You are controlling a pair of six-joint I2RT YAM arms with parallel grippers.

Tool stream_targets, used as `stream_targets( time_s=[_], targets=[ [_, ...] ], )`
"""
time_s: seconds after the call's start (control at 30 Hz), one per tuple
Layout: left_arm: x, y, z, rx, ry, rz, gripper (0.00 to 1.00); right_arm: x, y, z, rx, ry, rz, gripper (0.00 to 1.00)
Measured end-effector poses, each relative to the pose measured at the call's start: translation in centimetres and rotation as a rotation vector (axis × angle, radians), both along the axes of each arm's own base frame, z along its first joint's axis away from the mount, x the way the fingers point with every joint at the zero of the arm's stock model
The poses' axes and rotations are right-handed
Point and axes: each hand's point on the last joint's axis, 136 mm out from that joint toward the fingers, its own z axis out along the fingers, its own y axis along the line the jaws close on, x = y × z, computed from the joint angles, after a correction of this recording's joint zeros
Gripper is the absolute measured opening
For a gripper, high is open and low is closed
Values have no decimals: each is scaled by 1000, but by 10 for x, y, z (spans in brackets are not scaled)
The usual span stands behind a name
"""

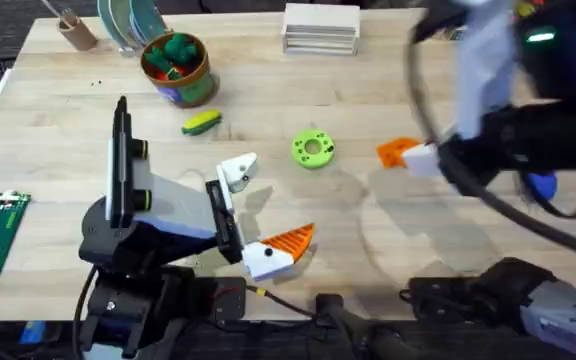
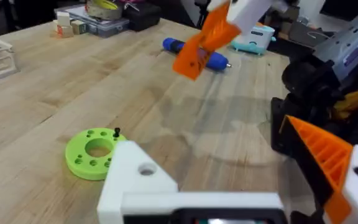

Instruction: Pick up the gripper from the table and insert it into the empty holder that is missing its gripper. Then pick up a screw, insert it into the mounting hole, and use the screwdriver to tighten it. Finally, clean up the table by picking up the vegetable and placing it into the bucket.

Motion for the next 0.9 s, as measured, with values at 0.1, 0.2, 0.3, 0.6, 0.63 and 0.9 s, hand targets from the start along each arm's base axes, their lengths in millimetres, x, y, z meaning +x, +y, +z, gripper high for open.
stream_targets(
  time_s=[0.1,0.2,0.3,0.6,0.63,0.9],
  targets=[
    [0,0,0,0,0,0,992,1,1,29,93,-119,-28,17],
    [0,0,0,0,0,0,993,3,2,60,203,-232,-71,16],
    [0,0,0,0,0,0,993,4,6,83,323,-297,-115,16],
    [0,0,0,0,0,0,993,14,55,51,679,-183,-140,15],
    [0,0,0,0,0,0,992,13,59,47,712,-154,-143,15],
    [0,0,0,8,-22,1,993,3,84,25,882,77,-170,15]
  ],
)
